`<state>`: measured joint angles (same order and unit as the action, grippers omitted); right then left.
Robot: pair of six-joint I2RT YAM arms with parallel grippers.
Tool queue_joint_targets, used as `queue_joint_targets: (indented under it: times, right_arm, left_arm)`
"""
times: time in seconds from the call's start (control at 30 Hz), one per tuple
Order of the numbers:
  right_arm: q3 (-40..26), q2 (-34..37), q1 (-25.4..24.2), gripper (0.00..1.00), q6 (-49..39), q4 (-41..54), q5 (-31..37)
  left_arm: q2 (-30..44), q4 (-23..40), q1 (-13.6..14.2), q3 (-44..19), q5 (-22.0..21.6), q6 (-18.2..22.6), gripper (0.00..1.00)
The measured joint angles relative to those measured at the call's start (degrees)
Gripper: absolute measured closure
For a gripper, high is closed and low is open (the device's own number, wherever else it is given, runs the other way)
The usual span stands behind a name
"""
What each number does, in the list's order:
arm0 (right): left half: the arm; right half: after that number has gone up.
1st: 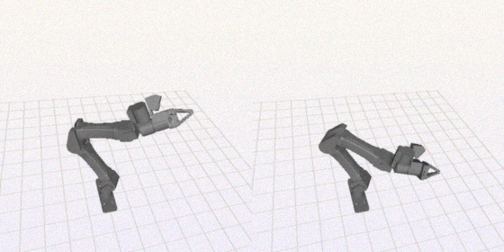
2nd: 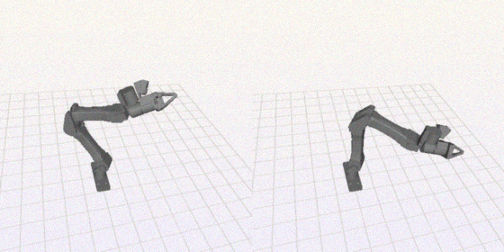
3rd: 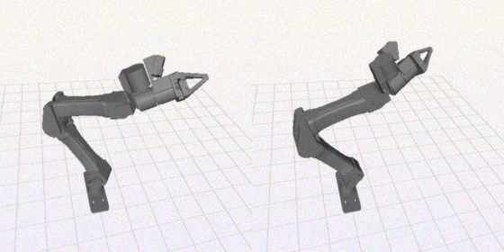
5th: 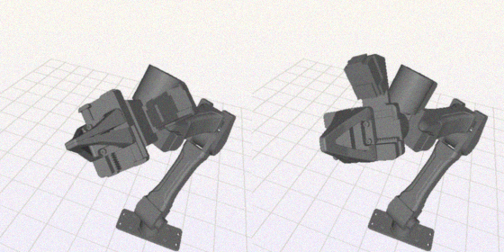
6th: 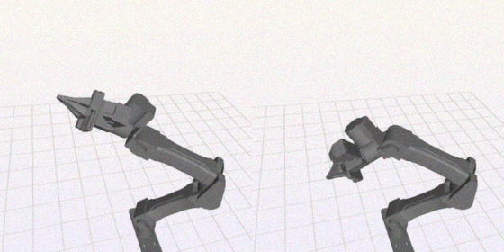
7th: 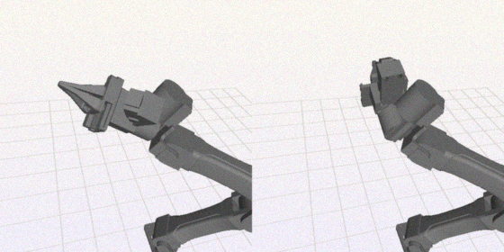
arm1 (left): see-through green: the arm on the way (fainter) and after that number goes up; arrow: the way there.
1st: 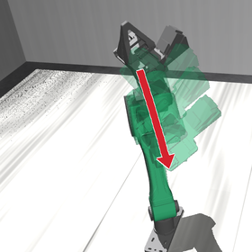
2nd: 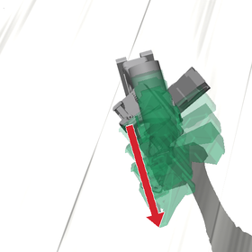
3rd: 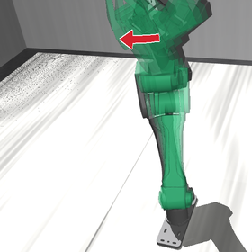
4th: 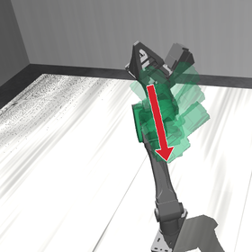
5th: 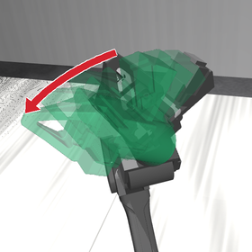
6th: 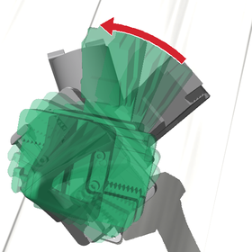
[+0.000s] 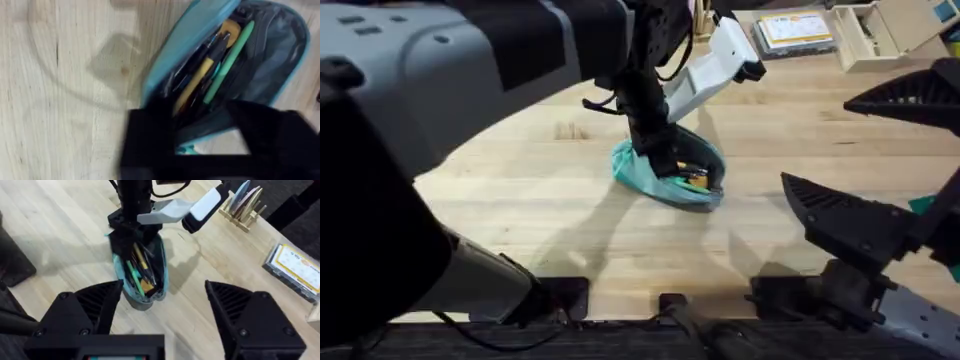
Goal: Unzip the bag, pick up the pens from the table one at a time and place them inside, then zip the bag closed.
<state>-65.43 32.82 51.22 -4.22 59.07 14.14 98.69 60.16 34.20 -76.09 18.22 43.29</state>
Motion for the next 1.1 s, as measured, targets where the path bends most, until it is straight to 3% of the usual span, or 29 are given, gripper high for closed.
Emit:
queue_joint_targets:
  times: [0.07, 0.13, 0.83, 1.1]
  right_arm:
    - [0.01, 0.00, 0.00, 0.003, 0.01, 0.01, 0.02]
    - [0.00, 0.00, 0.00, 0.003, 0.02, 0.00, 0.02]
    - [0.00, 0.00, 0.00, 0.003, -0.27, 1.46, 0.02]
    - [0.00, 0.00, 0.00, 0.003, -0.27, 1.46, 0.02]
  left_arm:
    - [0.00, -0.05, 0.01, 0.00, 0.17, 0.00, 0.124]
    - [0.01, -0.07, 0.02, 0.00, 0.22, -0.20, 0.016]
    - [-0.49, 2.61, -0.69, -0.02, 0.31, 0.39, 0.009]
    - [-10.42, 3.43, -1.85, 0.04, -1.39, -0.02, 0.008]
